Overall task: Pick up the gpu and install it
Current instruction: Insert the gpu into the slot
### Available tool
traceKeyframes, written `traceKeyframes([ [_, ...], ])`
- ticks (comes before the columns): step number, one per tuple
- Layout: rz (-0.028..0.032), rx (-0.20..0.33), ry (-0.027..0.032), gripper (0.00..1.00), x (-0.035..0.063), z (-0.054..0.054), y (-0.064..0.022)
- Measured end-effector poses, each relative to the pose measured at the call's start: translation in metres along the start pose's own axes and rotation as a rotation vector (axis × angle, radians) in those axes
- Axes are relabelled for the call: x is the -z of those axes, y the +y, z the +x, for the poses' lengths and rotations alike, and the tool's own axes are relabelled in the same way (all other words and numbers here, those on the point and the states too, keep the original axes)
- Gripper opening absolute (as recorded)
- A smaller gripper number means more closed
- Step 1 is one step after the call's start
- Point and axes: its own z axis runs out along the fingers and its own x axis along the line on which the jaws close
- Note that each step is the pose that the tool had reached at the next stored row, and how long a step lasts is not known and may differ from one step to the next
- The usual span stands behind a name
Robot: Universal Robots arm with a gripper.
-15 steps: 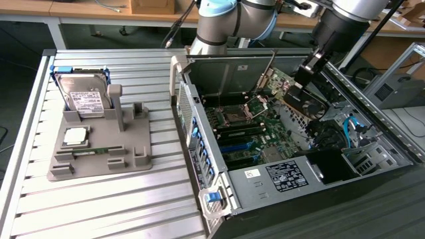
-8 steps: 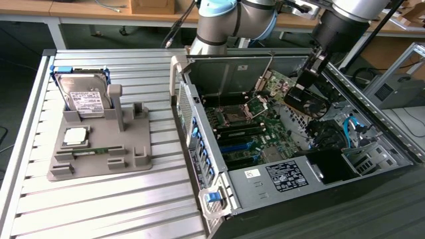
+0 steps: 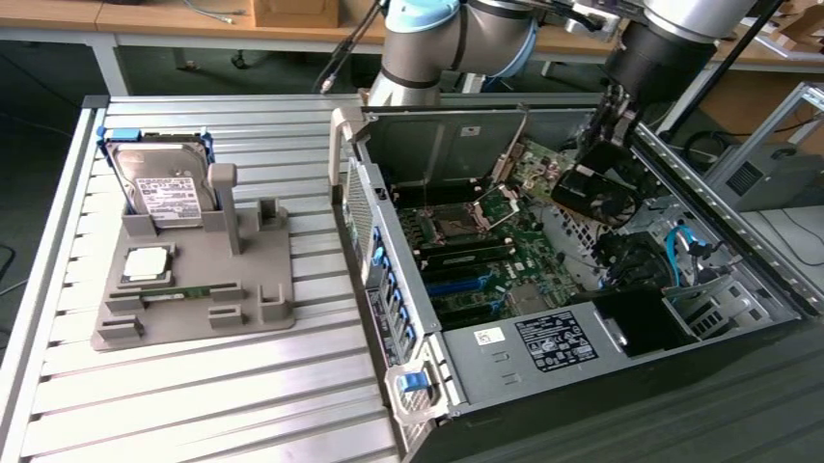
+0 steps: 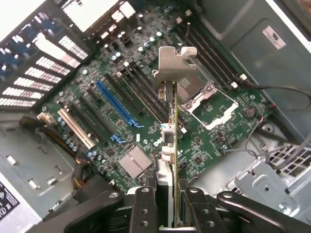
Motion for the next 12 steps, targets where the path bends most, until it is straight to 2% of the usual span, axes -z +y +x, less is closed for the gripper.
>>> traceKeyframes([
  [12,0.0064,0.224,0.0107,0.27,-0.0007,0.0000,0.0000],
])
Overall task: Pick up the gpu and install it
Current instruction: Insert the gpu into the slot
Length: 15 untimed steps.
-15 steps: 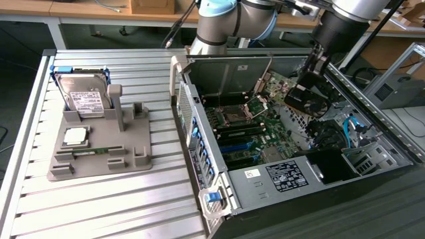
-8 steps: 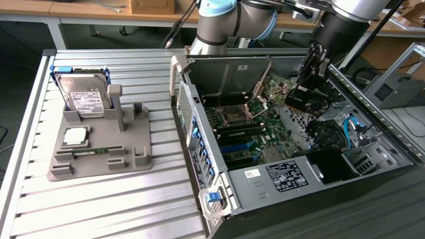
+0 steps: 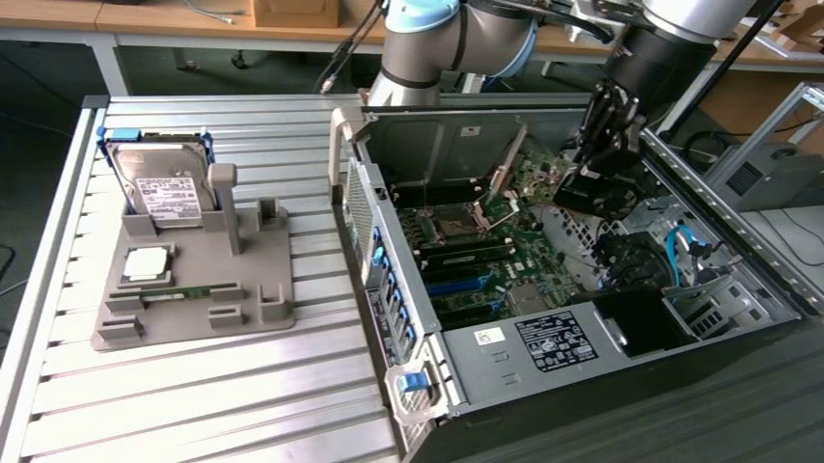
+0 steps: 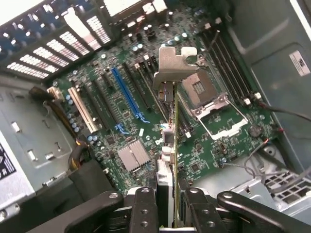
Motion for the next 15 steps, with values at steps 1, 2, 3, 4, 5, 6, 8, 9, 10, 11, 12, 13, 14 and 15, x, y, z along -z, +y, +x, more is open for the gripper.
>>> traceKeyframes([
  [1,0.0005,0.019,0.0009,0.27,0.0000,0.0000,0.0000],
  [2,0.0011,0.037,0.0018,0.27,-0.0001,0.0000,0.0000],
  [3,0.0017,0.058,0.0028,0.27,-0.0002,0.0000,0.0000],
  [4,0.0023,0.080,0.0038,0.27,-0.0003,0.0000,0.0000],
  [5,0.0027,0.098,0.0046,0.27,-0.0003,0.0000,0.0000],
  [6,0.0033,0.117,0.0055,0.27,-0.0003,0.0000,0.0000],
  [8,0.0043,0.157,0.0071,0.27,-0.0004,0.0000,0.0000],
  [9,0.0048,0.176,0.0080,0.27,-0.0004,0.0000,0.0000],
  [10,0.0052,0.194,0.0087,0.27,-0.0005,0.0000,0.0000],
  [11,0.0057,0.210,0.0094,0.27,-0.0005,0.0000,0.0000],
  [12,0.0061,0.228,0.0101,0.27,-0.0005,0.0000,0.0000],
  [13,0.0067,0.246,0.0108,0.27,-0.0006,0.0000,0.0000],
  [14,0.0071,0.264,0.0116,0.27,-0.0006,0.0000,0.0000],
  [15,0.0076,0.282,0.0123,0.27,-0.0007,0.0000,0.0000],
])
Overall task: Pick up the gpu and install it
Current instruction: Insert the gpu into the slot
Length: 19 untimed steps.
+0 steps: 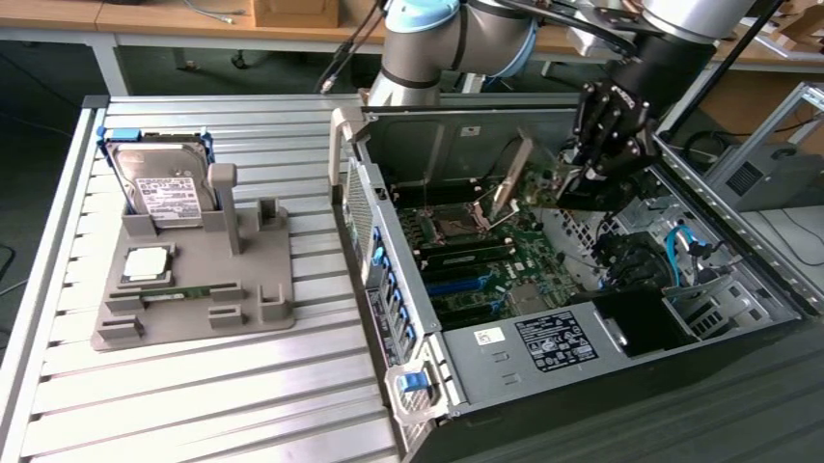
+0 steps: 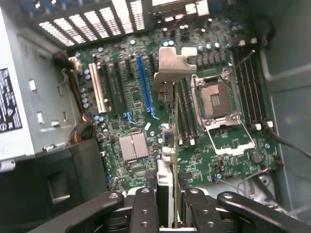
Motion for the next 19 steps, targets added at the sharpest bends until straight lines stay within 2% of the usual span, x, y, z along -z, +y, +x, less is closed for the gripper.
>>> traceKeyframes([
  [2,0.0009,0.036,0.0014,0.27,-0.0002,0.000,0.0000],
  [4,0.0025,0.096,0.0039,0.27,-0.0003,0.000,0.0000],
  [6,0.0032,0.126,0.0052,0.27,-0.0004,0.000,0.0005],
  [19,0.0034,0.129,0.0052,0.27,-0.0017,0.007,0.0127],
])
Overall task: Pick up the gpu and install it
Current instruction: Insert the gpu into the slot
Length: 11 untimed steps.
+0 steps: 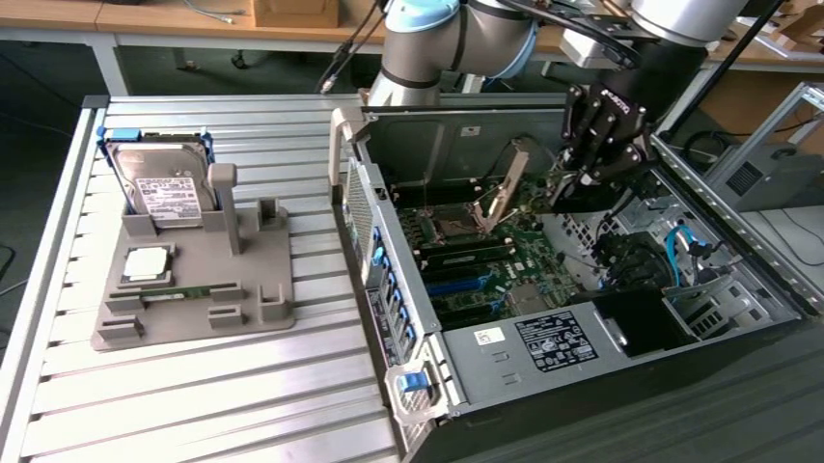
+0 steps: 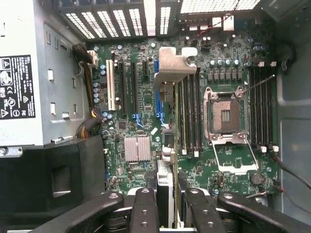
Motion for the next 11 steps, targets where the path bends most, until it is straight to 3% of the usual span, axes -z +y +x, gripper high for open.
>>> traceKeyframes([
  [11,-0.0001,0.000,0.0003,0.27,-0.0023,0.0057,0.0100],
])
